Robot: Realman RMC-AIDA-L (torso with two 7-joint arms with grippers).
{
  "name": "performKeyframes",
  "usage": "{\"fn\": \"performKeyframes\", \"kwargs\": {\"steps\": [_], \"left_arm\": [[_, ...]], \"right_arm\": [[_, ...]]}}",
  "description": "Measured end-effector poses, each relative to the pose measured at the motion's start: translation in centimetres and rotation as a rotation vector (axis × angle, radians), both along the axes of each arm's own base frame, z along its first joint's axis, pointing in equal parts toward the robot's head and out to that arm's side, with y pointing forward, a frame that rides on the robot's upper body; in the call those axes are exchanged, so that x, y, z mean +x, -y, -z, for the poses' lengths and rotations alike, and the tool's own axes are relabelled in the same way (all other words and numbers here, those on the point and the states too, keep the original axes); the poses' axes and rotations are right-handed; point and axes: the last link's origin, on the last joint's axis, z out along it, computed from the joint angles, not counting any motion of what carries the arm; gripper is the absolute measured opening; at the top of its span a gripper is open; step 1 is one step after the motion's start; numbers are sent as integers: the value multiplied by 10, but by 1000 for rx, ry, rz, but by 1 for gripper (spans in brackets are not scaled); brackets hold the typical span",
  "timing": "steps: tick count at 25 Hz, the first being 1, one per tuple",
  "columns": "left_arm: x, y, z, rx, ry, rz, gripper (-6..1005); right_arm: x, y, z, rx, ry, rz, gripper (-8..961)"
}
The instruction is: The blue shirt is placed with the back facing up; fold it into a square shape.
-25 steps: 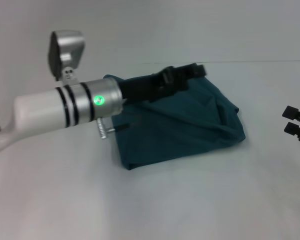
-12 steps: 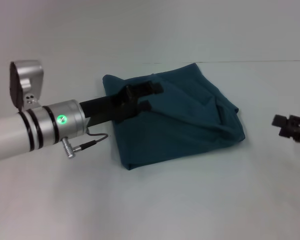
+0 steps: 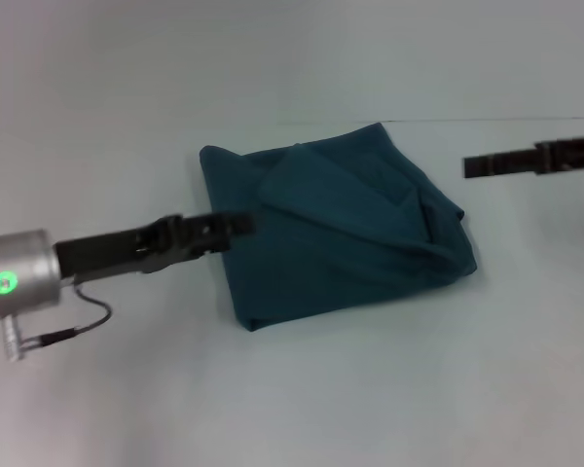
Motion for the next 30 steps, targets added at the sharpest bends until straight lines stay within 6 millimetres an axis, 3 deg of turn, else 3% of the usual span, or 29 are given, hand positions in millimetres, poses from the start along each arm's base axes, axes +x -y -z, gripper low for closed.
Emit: {"fn": "performKeyframes", "kwargs": {"steps": [4, 7, 14, 19, 30], "left_arm": [[-14, 12, -14, 49, -18, 20, 696], [-37, 23, -32, 132, 23, -60, 695], [-51, 32, -43, 195, 63, -122, 693], [-51, 31, -44, 209, 77, -127, 691], [-49, 30, -40, 205, 91, -135, 686]], "right_arm": [[-40, -22, 19, -26, 176, -151, 771], [-61, -33, 40, -37, 302, -231, 771], [-98, -40, 92, -42, 475, -357, 771], [-106, -40, 121, -51, 541, -390, 771], [-114, -33, 148, -67, 563, -456, 770]]}}
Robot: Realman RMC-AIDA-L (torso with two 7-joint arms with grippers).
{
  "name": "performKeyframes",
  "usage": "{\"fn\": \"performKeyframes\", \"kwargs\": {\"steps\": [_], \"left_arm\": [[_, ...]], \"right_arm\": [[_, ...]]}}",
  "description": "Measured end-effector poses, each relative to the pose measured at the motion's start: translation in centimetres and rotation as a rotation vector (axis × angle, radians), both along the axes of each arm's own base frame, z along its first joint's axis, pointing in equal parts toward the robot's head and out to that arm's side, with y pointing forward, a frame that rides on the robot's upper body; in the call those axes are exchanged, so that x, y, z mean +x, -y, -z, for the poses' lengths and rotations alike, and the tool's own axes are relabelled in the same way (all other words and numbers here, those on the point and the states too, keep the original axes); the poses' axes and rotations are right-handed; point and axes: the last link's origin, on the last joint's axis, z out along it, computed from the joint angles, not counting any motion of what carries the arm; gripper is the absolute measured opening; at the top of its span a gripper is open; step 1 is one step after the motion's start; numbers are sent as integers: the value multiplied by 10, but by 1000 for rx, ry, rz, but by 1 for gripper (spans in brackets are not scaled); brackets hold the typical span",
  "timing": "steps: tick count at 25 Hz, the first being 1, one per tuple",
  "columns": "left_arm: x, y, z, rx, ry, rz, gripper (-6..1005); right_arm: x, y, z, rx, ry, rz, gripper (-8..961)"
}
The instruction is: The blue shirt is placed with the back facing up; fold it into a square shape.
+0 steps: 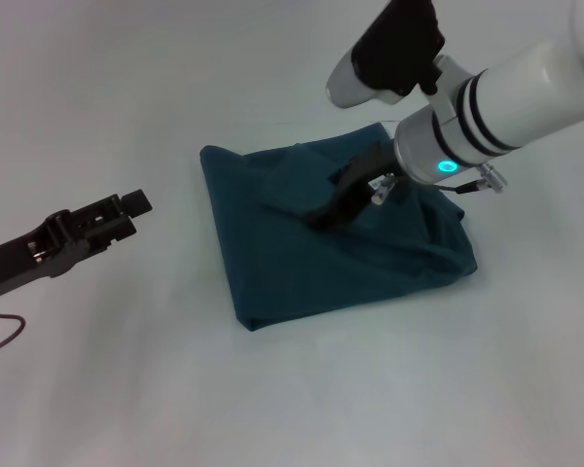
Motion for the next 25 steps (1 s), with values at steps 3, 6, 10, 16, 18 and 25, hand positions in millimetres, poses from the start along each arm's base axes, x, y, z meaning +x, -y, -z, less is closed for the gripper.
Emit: {"fn": "performKeyframes", "kwargs": {"steps": [3, 6, 10, 16, 18, 25], "left_arm": [[0, 0, 1, -1, 2, 0, 685], [1, 0, 2, -1, 5, 0, 683], [1, -1, 3, -1, 8, -3, 682], [3, -6, 6, 0, 13, -12, 679], [3, -7, 6, 3, 10, -14, 678], [5, -11, 6, 8, 6, -11, 675]], "right_arm": [[3, 0, 8, 11, 28, -17, 770], [6, -2, 14, 39, 49, -31, 770], [6, -4, 19, 61, 70, -56, 770], [13, -5, 22, 74, 94, -57, 770], [14, -5, 22, 77, 100, -61, 764], [17, -7, 20, 90, 127, -79, 760]]}}
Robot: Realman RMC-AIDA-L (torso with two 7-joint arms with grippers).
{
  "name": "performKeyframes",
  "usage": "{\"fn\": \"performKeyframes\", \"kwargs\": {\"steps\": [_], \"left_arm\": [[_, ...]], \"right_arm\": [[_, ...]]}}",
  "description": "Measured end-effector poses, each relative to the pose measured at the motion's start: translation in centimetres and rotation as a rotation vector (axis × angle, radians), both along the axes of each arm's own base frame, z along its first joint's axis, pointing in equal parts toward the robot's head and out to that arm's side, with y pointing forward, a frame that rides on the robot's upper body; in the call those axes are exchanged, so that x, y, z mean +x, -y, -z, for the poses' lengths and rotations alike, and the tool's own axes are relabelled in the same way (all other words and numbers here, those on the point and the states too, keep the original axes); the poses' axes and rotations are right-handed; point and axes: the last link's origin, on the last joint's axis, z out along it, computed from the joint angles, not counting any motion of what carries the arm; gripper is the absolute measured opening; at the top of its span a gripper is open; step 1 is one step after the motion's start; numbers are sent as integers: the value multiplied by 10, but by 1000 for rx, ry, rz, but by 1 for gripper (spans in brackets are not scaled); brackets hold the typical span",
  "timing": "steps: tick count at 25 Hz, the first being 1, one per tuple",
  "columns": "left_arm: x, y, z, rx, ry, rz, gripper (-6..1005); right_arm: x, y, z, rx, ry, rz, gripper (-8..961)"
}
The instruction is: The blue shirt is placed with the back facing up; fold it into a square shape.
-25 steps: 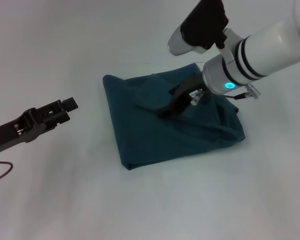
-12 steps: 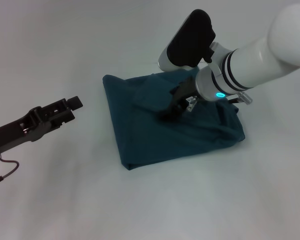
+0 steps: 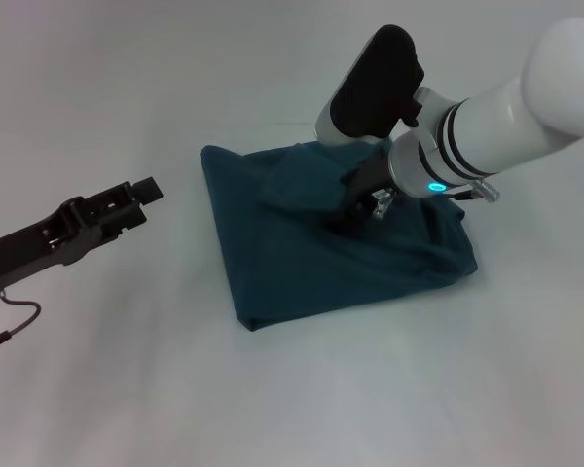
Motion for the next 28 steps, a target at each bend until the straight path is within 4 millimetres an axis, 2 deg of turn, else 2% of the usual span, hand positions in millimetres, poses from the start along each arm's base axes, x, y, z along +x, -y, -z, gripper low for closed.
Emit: {"fn": "performKeyframes", "kwargs": {"steps": [5, 10, 22, 28], "left_arm": [[0, -1, 2, -2, 4, -5, 673], [0, -2, 2, -2, 3, -8, 671], [1, -4, 1, 14, 9, -6, 666], [1, -4, 1, 19, 18, -6, 663]], "right_arm": [[-4, 1, 1, 1, 3, -26, 589], [-8, 3, 2, -2, 10, -53, 363], [-8, 4, 4, -5, 18, -62, 107], [-4, -8, -8, 101, 14, -41, 19]]}}
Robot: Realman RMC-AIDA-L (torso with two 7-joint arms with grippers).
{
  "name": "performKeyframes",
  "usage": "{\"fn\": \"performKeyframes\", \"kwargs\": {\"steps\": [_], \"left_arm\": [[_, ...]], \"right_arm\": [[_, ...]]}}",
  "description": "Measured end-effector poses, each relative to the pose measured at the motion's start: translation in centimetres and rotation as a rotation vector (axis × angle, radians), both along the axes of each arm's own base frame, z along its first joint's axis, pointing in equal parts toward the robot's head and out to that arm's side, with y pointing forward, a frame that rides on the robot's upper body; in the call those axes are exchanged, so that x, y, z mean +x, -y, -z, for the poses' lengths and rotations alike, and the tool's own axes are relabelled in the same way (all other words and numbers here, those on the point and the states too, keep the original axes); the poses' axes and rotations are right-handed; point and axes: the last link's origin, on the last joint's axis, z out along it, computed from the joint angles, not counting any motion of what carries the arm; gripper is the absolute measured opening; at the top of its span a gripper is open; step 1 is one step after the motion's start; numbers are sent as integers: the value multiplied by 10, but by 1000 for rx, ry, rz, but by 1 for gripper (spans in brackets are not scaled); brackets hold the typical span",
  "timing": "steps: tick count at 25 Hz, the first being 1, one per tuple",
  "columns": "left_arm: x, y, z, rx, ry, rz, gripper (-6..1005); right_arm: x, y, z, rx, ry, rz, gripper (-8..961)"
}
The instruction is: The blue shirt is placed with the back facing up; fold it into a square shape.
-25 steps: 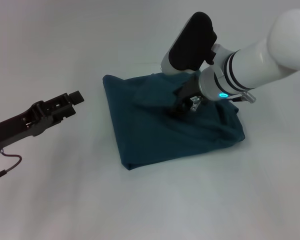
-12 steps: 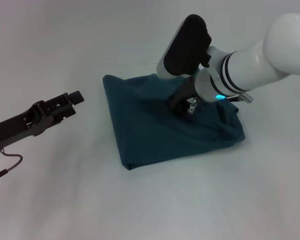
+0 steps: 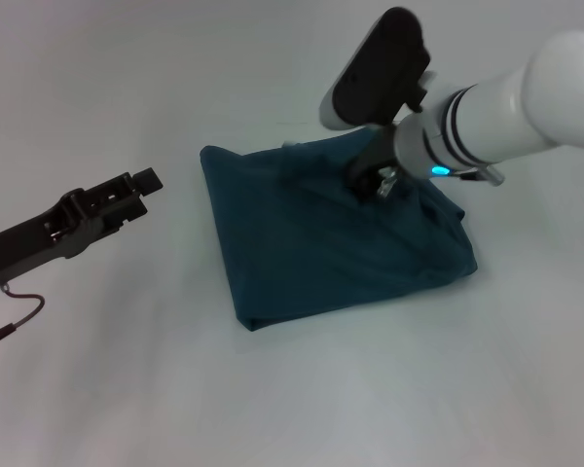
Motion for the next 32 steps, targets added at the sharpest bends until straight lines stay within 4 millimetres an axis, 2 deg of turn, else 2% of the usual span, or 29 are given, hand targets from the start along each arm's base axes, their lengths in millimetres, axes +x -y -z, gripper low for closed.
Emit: {"fn": "performKeyframes", "kwargs": {"steps": [4, 12, 32], "left_arm": [[1, -1, -1, 9, 10, 2, 661], [2, -1, -2, 19, 20, 3, 658], [6, -6, -6, 48, 44, 2, 649]], "right_arm": [[2, -8, -11, 88, 16, -7, 20], [11, -15, -21, 173, 35, -5, 19], [23, -23, -32, 289, 38, -23, 20]]}}
